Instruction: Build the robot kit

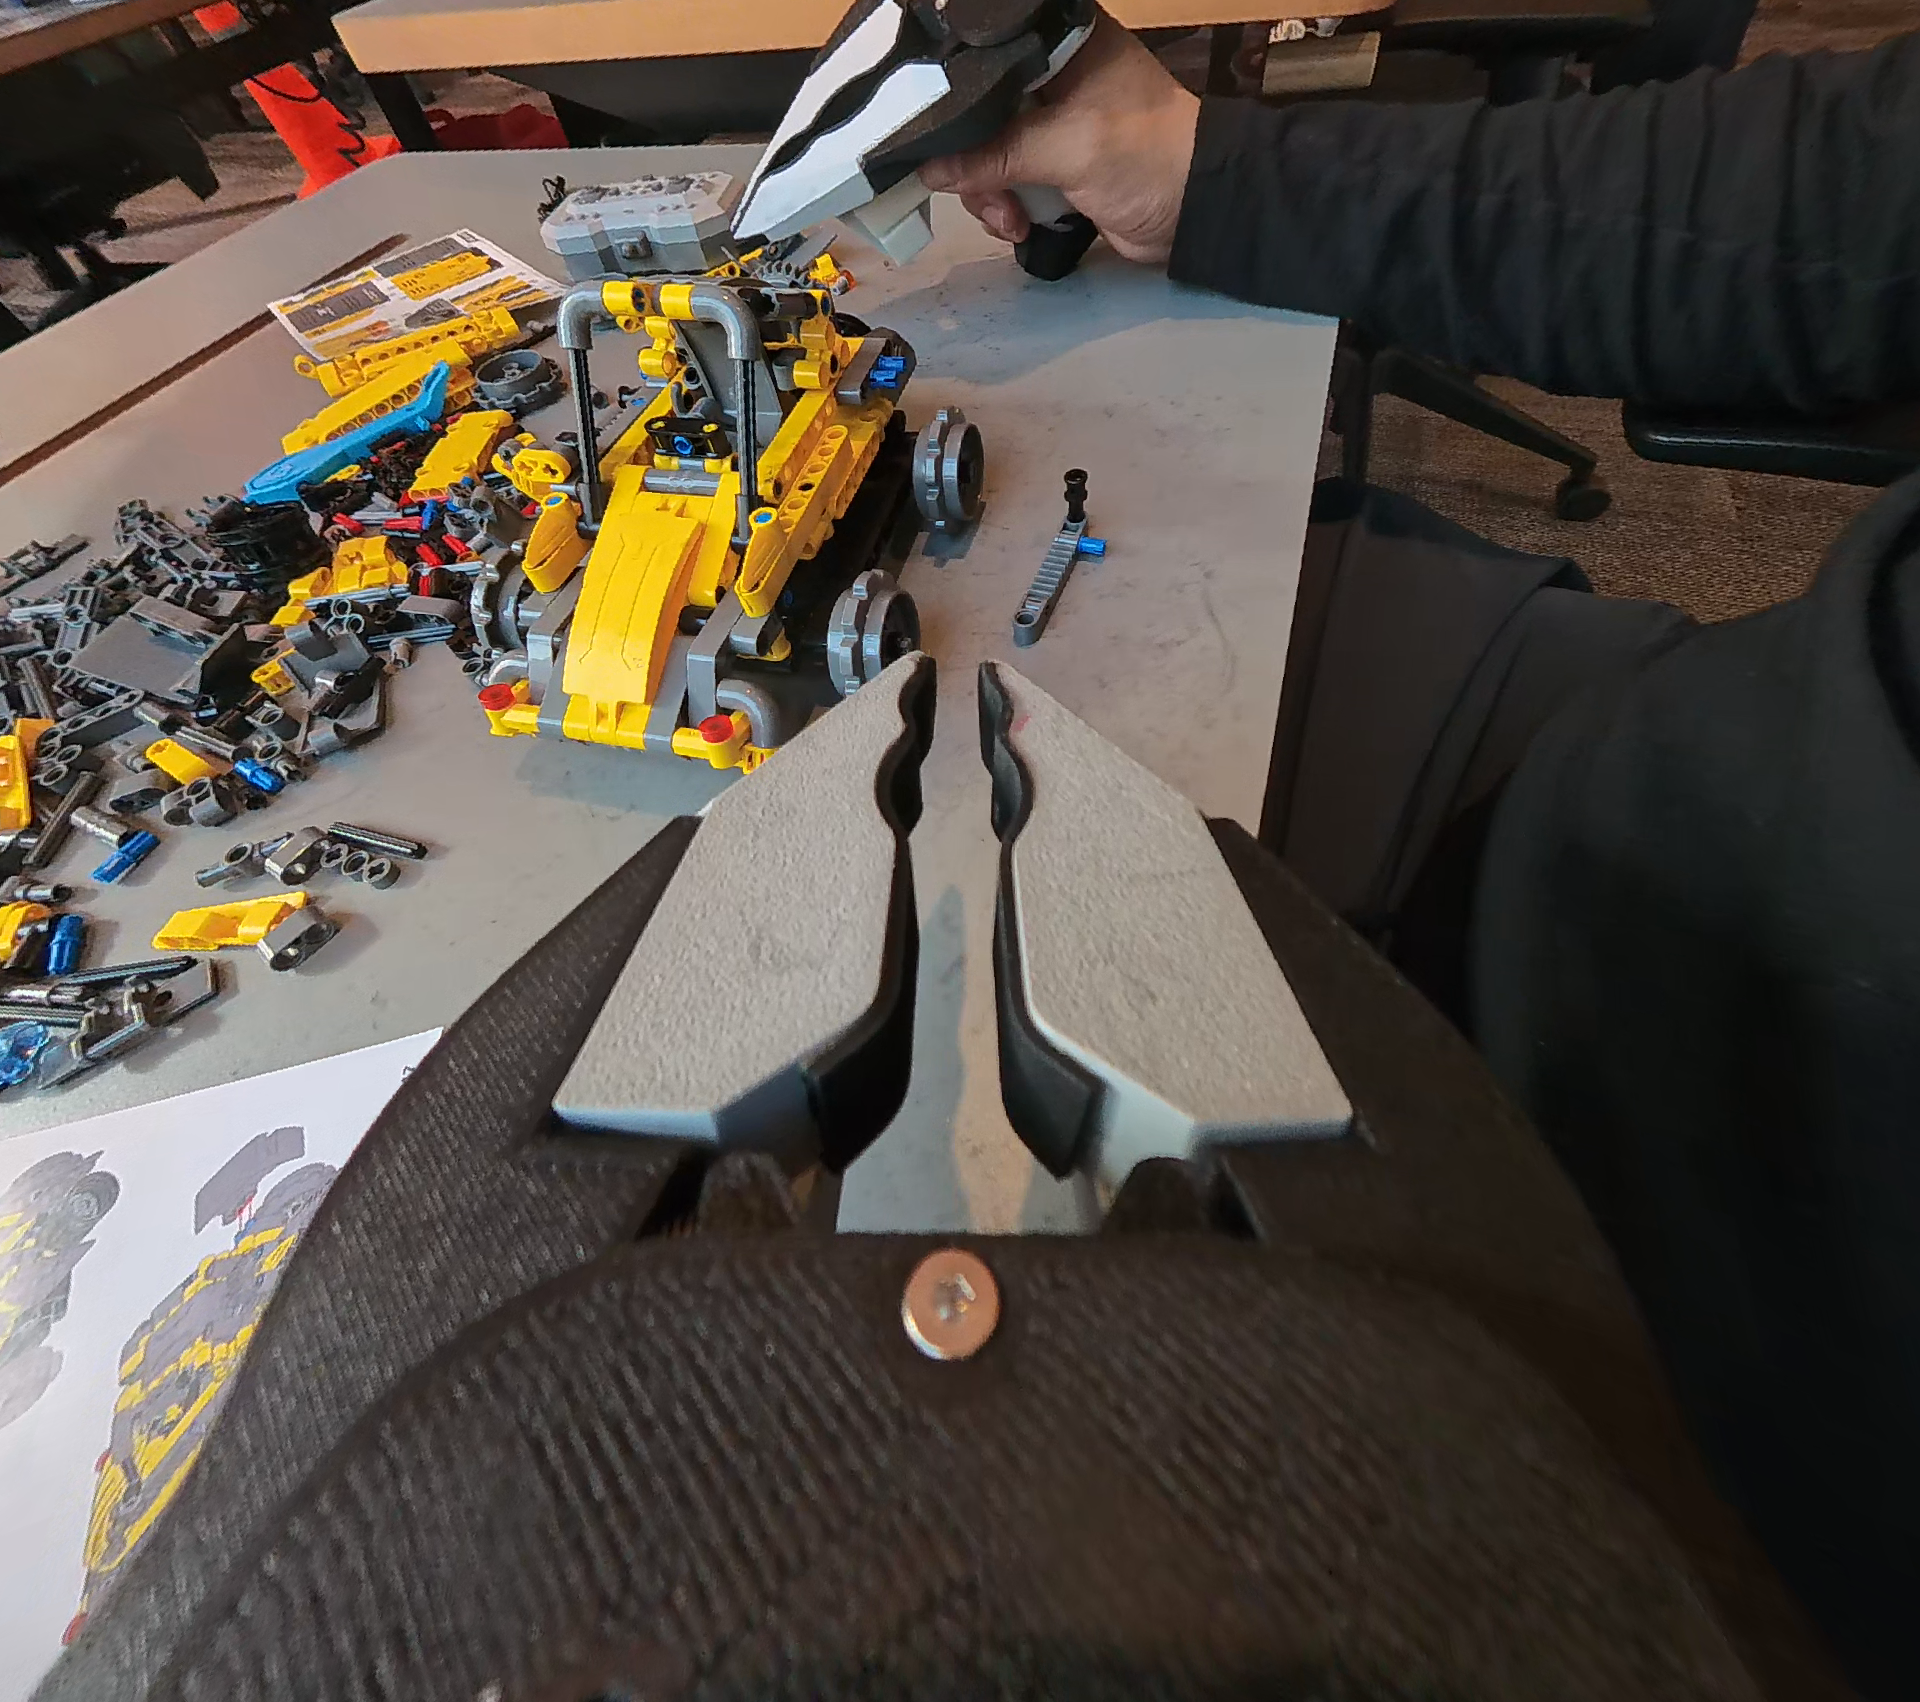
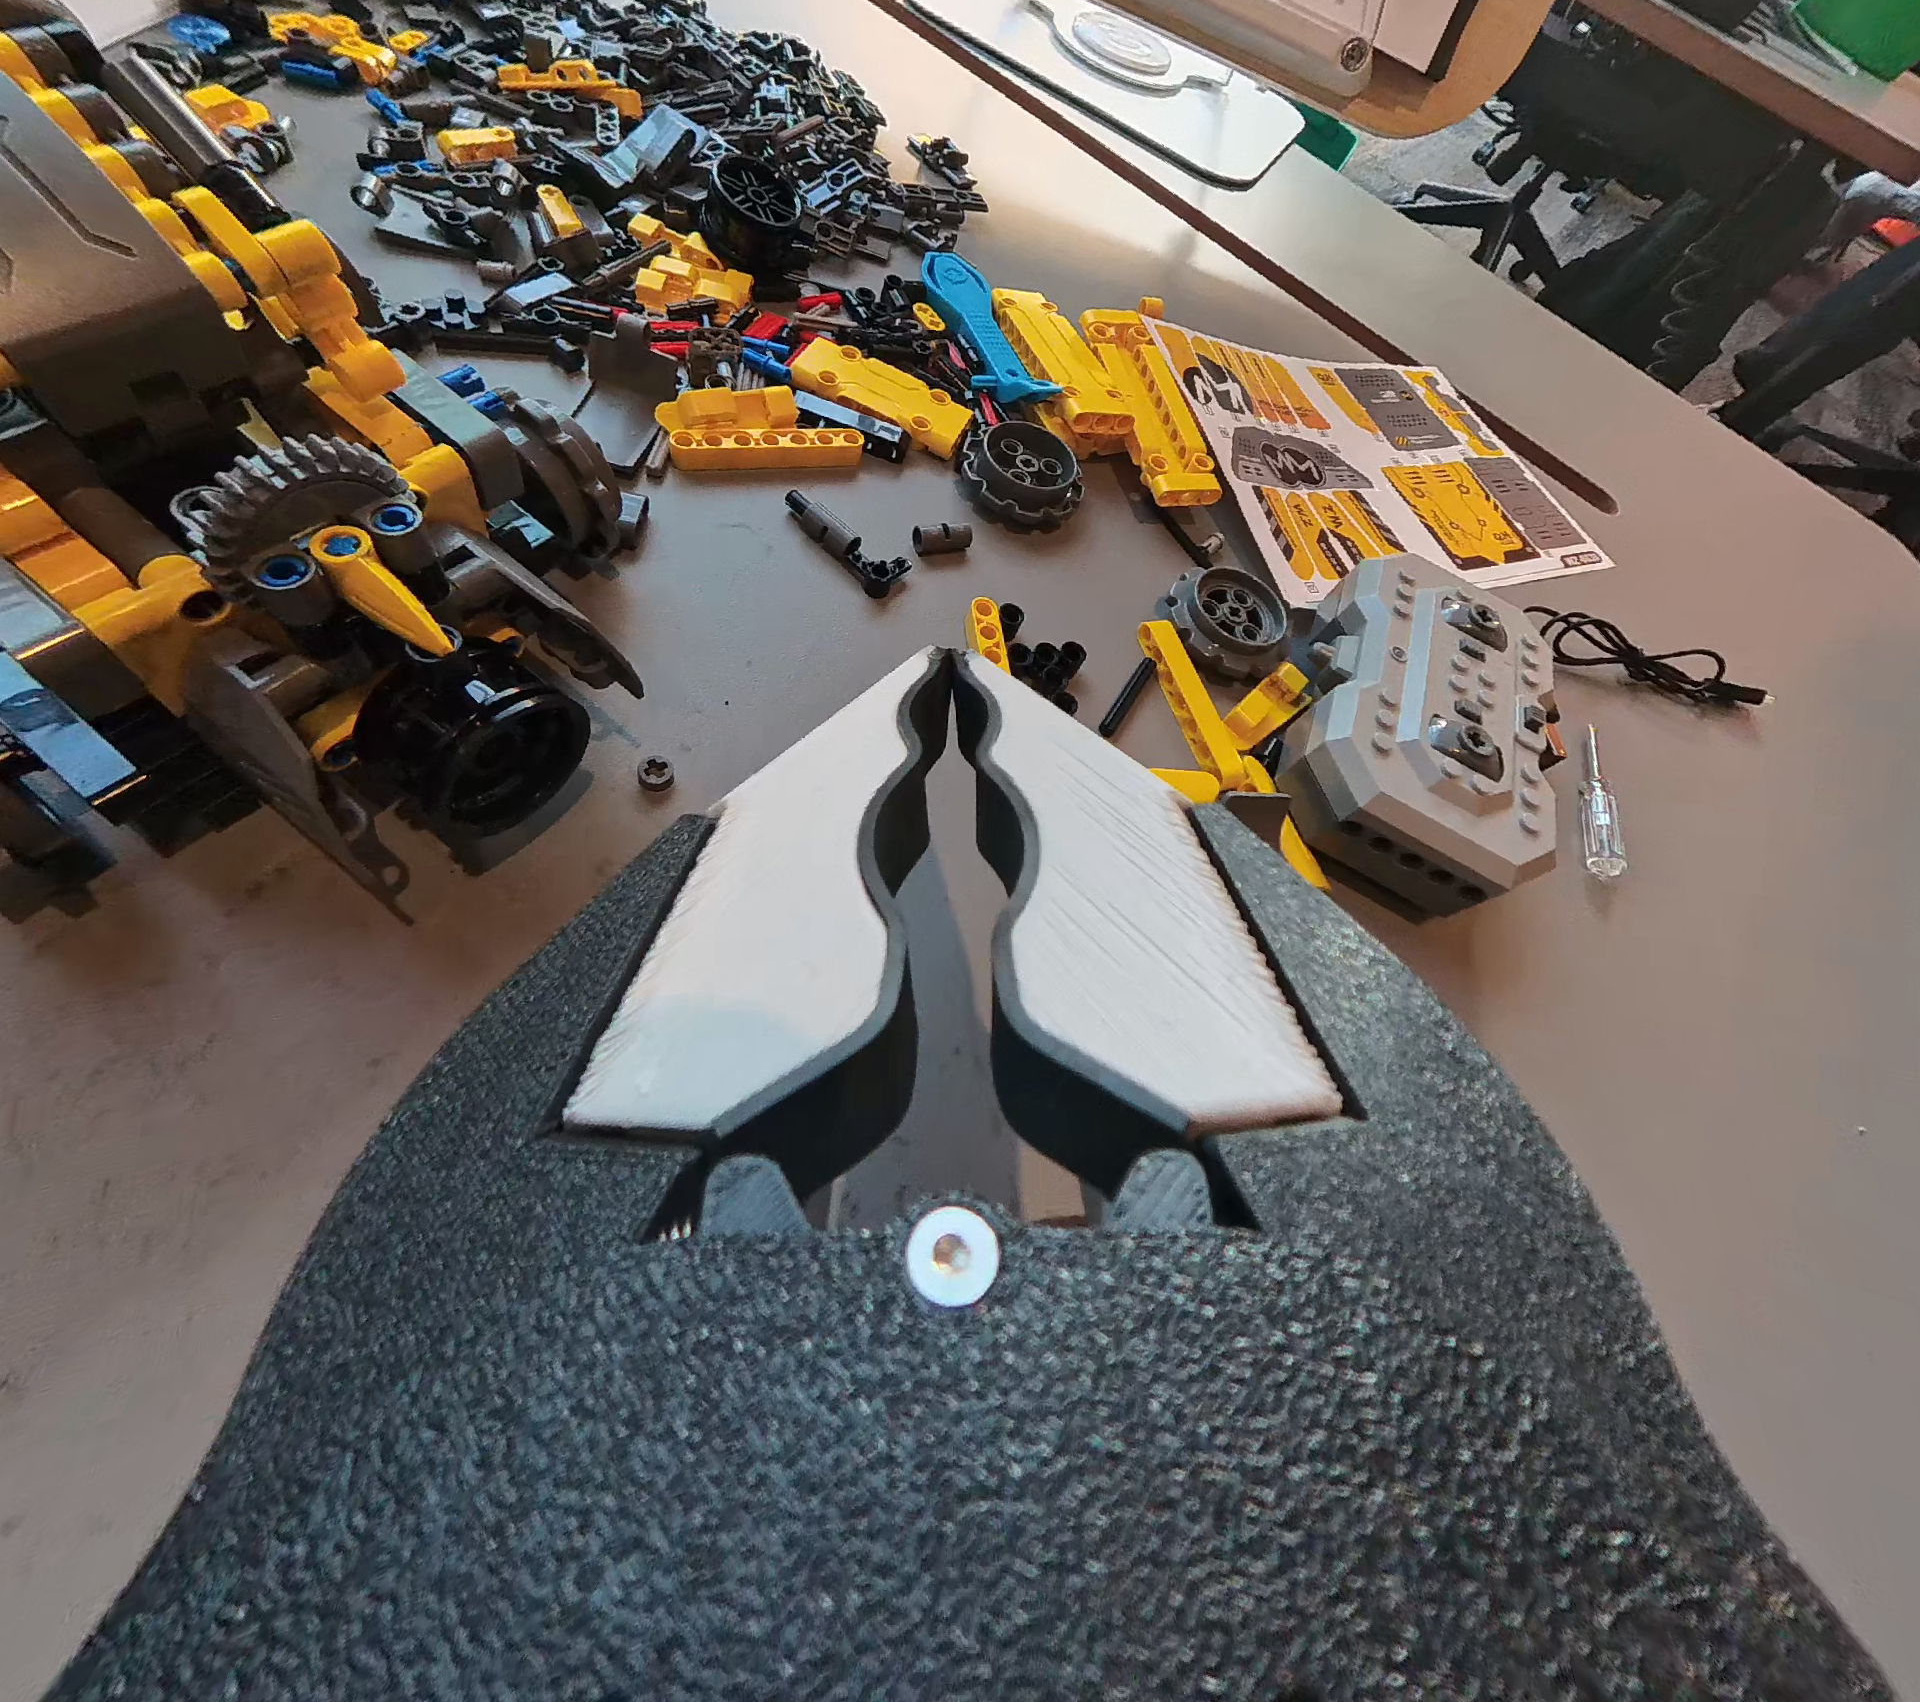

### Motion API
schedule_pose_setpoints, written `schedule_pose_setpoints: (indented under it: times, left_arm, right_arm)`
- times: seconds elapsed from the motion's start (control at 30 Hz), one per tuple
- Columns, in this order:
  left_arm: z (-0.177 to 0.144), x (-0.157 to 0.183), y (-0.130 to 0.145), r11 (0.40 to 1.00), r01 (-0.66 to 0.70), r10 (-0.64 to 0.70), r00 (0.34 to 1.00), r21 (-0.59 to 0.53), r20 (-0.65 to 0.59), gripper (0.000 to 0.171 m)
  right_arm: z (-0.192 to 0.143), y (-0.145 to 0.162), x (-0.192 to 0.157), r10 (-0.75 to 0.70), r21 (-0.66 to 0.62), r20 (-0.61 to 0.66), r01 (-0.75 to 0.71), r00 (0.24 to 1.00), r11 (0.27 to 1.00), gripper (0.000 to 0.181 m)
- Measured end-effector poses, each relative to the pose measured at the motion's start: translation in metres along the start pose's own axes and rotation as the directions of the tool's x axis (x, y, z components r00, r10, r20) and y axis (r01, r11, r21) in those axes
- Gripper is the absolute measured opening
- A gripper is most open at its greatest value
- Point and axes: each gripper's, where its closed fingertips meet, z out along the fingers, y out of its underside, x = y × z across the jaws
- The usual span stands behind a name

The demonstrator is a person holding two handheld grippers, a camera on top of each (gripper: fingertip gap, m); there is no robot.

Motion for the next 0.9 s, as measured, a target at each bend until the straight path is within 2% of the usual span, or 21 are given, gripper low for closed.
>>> schedule_pose_setpoints:
  times: [0.2,0.27,0.43,0.6,0.8,0.9]
  left_arm:
    - [0.000,0.000,0.000,1.000,0.002,-0.002,1.000,-0.002,-0.005,0.005]
    - [0.003,0.000,0.002,1.000,0.011,-0.011,1.000,-0.020,-0.007,0.006]
    - [0.010,-0.002,0.006,0.998,0.014,-0.014,1.000,-0.058,-0.004,0.007]
    - [0.016,-0.004,0.013,0.993,0.017,-0.016,1.000,-0.118,0.012,0.008]
    - [0.020,-0.023,0.022,0.982,0.070,-0.046,0.990,-0.176,0.137,0.003]
    - [0.021,-0.037,0.025,0.976,0.114,-0.071,0.972,-0.186,0.222,0.001]
  right_arm:
    - [-0.001,-0.002,-0.004,-0.018,0.010,0.015,0.017,1.000,1.000,0.000]
    - [0.000,-0.002,-0.012,-0.010,0.004,0.067,0.010,0.998,1.000,0.004]
    - [0.016,0.018,-0.027,0.050,-0.161,0.175,-0.022,0.983,0.987,0.012]
    - [0.019,0.026,-0.036,0.146,-0.243,0.246,-0.085,0.958,0.966,0.005]
    - [0.010,0.030,-0.060,0.141,-0.274,0.337,-0.046,0.931,0.961,0.002]
    - [0.003,0.026,-0.063,0.178,-0.251,0.352,-0.090,0.919,0.964,0.003]
